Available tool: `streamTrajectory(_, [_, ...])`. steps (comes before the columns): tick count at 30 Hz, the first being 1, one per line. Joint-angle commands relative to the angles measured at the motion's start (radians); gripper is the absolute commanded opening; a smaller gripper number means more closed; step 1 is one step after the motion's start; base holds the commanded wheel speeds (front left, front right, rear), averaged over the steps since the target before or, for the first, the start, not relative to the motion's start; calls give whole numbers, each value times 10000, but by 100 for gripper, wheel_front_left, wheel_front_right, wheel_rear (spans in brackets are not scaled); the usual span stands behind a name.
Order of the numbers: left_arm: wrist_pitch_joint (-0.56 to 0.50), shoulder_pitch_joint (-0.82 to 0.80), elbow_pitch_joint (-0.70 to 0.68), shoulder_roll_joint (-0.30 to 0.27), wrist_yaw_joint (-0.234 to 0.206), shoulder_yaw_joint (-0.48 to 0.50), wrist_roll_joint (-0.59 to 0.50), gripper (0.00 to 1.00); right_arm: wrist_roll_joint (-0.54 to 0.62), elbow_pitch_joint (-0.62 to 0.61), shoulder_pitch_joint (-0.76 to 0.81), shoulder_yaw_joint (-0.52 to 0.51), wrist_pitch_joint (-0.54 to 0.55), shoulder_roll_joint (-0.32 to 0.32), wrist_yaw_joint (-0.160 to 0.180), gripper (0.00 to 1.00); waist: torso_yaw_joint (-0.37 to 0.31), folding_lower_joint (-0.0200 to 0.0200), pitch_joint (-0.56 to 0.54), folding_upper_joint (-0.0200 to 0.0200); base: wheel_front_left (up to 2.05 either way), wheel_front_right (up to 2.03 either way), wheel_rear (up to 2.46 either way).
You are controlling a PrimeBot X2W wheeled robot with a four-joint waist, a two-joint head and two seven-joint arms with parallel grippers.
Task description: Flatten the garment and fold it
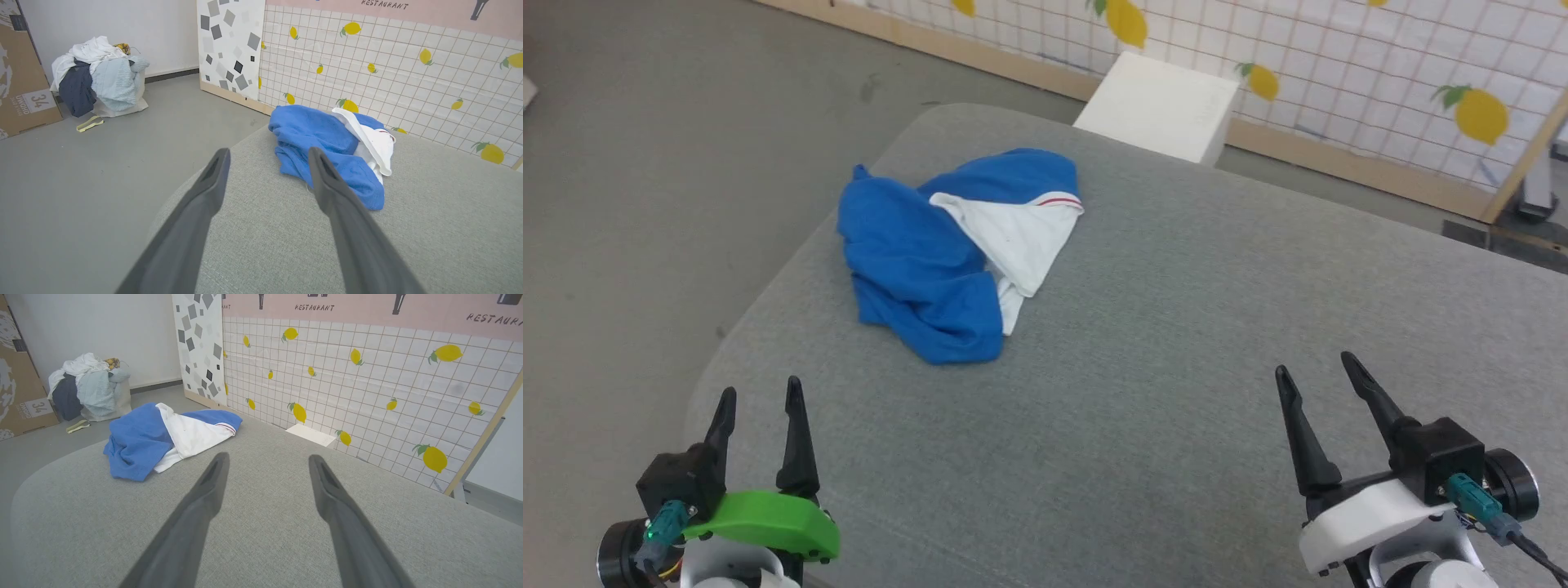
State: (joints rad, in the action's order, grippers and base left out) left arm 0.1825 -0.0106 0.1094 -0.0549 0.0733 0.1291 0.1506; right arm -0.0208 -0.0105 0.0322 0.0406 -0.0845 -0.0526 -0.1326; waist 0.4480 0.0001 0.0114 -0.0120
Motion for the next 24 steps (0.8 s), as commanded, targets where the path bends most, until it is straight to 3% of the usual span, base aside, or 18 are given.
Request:
streamTrajectory(1, [119,-28,36,35,71,59,10,100,71,20,-42,37,-90,17,15,100,306,-1,75,89,0,0,0])
streamTrajectory(14, [429,-754,249,40,318,244,241,100,111,-46,-179,174,-209,20,17,100,806,-1,363,103,0,0,0])
streamTrajectory(24, [634,-3402,727,-273,474,150,304,100,323,-280,-593,330,-120,22,18,100,625,-1,1197,112,0,0,0])
